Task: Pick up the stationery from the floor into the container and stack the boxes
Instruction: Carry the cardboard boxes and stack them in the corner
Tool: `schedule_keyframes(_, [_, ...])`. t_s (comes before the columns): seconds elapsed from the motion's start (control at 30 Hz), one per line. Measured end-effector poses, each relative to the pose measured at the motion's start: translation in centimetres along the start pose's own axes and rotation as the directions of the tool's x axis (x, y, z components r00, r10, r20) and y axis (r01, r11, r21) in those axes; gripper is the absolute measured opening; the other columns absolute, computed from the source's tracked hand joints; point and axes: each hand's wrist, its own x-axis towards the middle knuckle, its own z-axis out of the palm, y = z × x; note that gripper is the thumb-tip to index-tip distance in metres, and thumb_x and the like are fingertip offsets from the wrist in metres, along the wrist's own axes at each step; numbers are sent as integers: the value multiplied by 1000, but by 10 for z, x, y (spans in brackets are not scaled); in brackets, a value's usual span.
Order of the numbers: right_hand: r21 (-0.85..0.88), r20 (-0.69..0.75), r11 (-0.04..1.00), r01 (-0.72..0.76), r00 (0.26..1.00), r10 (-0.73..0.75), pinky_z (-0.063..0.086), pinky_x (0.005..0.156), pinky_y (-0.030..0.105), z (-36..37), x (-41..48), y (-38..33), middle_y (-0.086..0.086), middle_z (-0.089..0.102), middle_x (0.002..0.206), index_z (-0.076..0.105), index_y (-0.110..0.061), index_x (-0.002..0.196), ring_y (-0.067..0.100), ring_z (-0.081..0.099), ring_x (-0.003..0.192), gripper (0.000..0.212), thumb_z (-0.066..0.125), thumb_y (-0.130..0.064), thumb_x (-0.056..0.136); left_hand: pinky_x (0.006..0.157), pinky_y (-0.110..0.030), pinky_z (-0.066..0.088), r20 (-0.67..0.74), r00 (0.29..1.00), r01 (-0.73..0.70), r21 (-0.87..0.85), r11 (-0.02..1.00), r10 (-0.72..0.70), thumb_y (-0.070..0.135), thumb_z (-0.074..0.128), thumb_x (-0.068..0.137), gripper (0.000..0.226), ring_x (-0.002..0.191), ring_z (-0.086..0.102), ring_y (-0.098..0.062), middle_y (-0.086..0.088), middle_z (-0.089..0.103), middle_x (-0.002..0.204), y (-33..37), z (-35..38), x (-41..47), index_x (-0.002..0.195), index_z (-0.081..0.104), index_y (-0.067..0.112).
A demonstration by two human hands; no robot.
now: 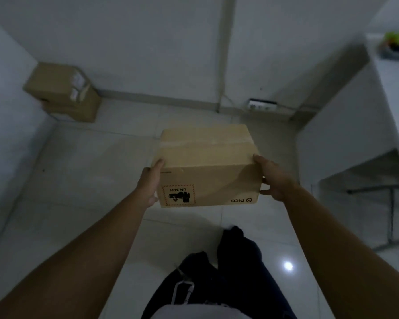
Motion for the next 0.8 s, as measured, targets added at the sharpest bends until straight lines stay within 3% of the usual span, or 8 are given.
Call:
schedule_keyframes(0.07, [-16, 48, 1000, 21, 999, -21, 44, 88, 58, 29, 8, -35, 4, 53, 125, 46, -23, 123, 24, 53, 104, 53, 57, -56, 83, 74, -43, 44, -19, 1000, -21, -80, 997, 20, 64, 51, 83, 65, 99, 56, -24, -6, 58, 123, 25, -23, 15, 130, 47, 20])
schedule_keyframes(0.13, [-51, 95, 998, 45, 995, -40, 47, 83, 64, 57, 19, -70, 4, 48, 129, 42, -19, 131, 31, 48, 116, 72, 63, -62, 76, 67, -39, 48, -46, 998, -56, -137, 989, 50, 62, 51, 84, 64, 101, 58, -26, -8, 59, 123, 47, -45, 31, 130, 47, 18])
schedule_keyframes(0.27, [-157, 197, 985, 78, 979, -46, 52, 77, 63, 129, 56, -146, 5, 45, 133, 44, -17, 133, 35, 44, 124, 94, 70, -72, 61, 74, -44, 53, -148, 984, -128, -231, 964, 95, 60, 51, 85, 60, 101, 60, -26, -10, 60, 120, 94, -96, 69, 127, 49, 17])
schedule_keyframes(0.37, [-260, 302, 961, 100, 953, -17, 54, 74, 60, 192, 78, -196, 5, 52, 128, 50, -20, 121, 32, 51, 113, 87, 73, -73, 56, 82, -53, 53, -234, 968, -159, -280, 947, 94, 60, 52, 84, 61, 99, 61, -28, -10, 61, 117, 122, -139, 97, 126, 50, 17])
schedule_keyframes(0.43, [-313, 349, 942, 124, 937, -7, 53, 77, 60, 235, 93, -221, 4, 55, 127, 51, -21, 122, 29, 54, 109, 86, 73, -72, 56, 72, -45, 55, -282, 955, -184, -318, 930, 93, 58, 53, 85, 57, 92, 61, -24, -8, 61, 111, 137, -168, 113, 123, 49, 15])
schedule_keyframes(0.57, [-370, 415, 924, 97, 907, 71, 50, 79, 67, 322, 120, -260, 5, 49, 136, 47, -20, 134, 37, 50, 120, 96, 74, -71, 57, 56, -32, 50, -362, 930, -208, -380, 901, 62, 55, 54, 86, 45, 82, 61, -18, -1, 61, 98, 162, -229, 151, 112, 48, 19])
schedule_keyframes(0.67, [-367, 471, 927, 77, 875, 114, 52, 78, 64, 402, 144, -285, 5, 46, 139, 44, -21, 137, 37, 49, 121, 96, 75, -68, 60, 57, -30, 49, -396, 917, -220, -376, 900, 58, 55, 55, 85, 44, 84, 62, -17, 1, 61, 99, 188, -294, 189, 113, 48, 21])
schedule_keyframes(0.8, [-323, 449, 945, 47, 887, 110, 52, 86, 56, 489, 157, -310, 4, 48, 138, 44, -21, 135, 31, 50, 119, 84, 73, -61, 67, 63, -32, 51, -396, 915, -224, -329, 917, 81, 57, 56, 84, 48, 86, 62, -17, 1, 62, 100, 223, -372, 227, 116, 48, 22])
